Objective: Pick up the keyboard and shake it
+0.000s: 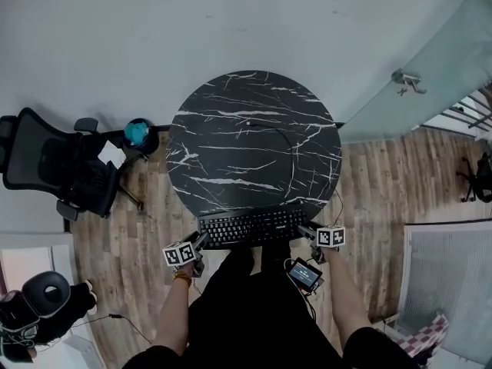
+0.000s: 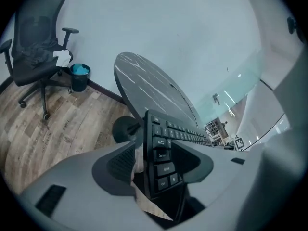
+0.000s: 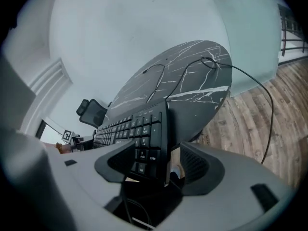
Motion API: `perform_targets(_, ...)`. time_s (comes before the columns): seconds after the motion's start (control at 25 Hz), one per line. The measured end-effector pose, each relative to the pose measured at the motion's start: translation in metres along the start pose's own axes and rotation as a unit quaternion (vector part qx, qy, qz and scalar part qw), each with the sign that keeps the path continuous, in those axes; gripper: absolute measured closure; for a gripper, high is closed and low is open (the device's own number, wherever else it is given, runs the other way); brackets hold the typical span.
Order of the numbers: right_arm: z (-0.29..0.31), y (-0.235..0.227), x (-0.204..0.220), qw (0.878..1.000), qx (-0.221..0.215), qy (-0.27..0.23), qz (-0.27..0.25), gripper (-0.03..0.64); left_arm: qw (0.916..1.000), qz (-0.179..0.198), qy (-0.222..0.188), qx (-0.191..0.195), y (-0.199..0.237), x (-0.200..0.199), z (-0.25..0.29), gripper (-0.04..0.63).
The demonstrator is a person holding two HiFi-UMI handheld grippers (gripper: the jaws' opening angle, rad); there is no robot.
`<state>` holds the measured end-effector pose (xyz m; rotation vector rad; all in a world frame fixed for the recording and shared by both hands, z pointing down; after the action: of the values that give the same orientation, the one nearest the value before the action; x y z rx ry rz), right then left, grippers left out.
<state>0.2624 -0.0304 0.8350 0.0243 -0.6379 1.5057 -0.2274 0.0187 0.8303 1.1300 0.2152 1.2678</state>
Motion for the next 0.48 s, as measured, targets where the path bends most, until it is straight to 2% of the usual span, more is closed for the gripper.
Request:
perform_targets(0.08, 0.001, -0.001, 0.001, 1.000, -0.011, 0.003, 0.026, 0.348, 0.9998, -0.010, 0.001, 0.019, -0.001, -0.003, 0.004, 0.357)
perform_targets(0.16, 0.004, 0.001, 0.005, 0.999, -0.030, 0.022, 0.034, 0.348, 0.9989, -0.020, 0.021, 0.036, -0.003, 0.001, 0.012, 0.357)
perform_targets(0.24, 0.009, 0.006, 0.009, 0.998, -0.041, 0.038, 0.030, 0.348, 0.9984, -0.020, 0.038, 0.037, -0.004, 0.007, 0.016, 0.357)
perform_targets(0.48, 0.012, 0.007, 0.008, 0.997, -0.040, 0.043, 0.047, 0.348, 0.9987, -0.023, 0.028, 0.034, -0.007, 0.012, 0.018, 0.358)
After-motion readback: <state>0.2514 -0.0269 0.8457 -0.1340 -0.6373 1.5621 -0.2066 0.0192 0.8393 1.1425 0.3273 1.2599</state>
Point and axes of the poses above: the fingertips, and each gripper's own axes: z forward along the fingers, y to its left, x out of its underside, the point moved 6 cm from there along -z, backward along the fingers, and after that the axes turned 14 degrees about x, right-handed, at the moved point
